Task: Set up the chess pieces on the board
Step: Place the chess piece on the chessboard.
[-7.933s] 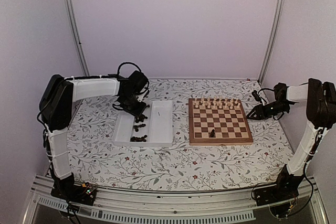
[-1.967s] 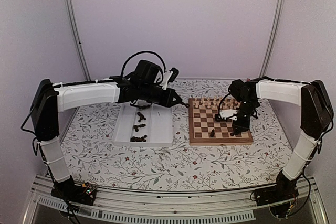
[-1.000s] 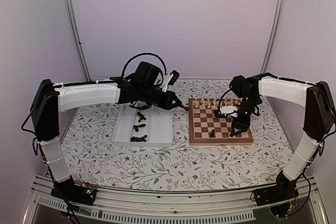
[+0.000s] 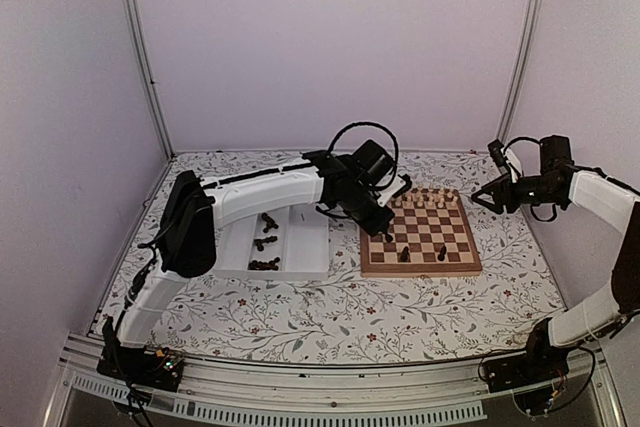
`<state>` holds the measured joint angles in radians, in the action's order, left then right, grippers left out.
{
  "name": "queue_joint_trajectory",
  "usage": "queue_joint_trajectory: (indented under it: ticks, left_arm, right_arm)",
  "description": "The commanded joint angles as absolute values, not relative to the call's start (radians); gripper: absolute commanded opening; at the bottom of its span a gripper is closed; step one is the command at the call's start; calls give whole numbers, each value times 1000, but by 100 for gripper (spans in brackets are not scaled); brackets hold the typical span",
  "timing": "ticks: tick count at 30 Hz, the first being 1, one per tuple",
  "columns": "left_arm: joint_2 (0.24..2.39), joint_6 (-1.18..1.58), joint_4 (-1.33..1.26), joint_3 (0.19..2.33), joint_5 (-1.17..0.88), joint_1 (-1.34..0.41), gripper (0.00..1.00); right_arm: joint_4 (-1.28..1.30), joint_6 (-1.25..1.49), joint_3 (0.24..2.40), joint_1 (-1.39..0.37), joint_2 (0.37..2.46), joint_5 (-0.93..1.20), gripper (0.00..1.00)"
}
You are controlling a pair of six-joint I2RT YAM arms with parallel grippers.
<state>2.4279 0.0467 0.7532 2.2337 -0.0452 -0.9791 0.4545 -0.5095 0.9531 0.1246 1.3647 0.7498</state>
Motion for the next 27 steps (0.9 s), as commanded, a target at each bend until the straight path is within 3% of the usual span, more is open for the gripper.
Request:
queue_joint_trajectory:
  ticks: [1,7,8,10,12,19,27]
  left_arm:
    - [2475,25,795,2293,-6,-996,7]
    - [2498,25,795,2312,-10,-1002,7]
    - [2502,26,795,2320,-9,-1003,10]
    - [2507,33,794,2329,-14,-1005,26]
    - [2506,38,787,2331,-34,-1008,36]
    - [2401,61,786,2325,-11,-1003,46]
    - [1969,110,574,1881,118,-878,53]
  right_arm:
    - [431,-492,962,124,1374,811,59]
    - [433,-496,962,123,1377,828,59]
    - [433,-497,963,122,1379,829,59]
    - [434,-497,963,122,1382,832,59]
    - [439,-499,965,118,1388,836,60]
    - [520,-591,1007,-100,1408,726,61]
    - [586,-633,1159,-330,1576,586,55]
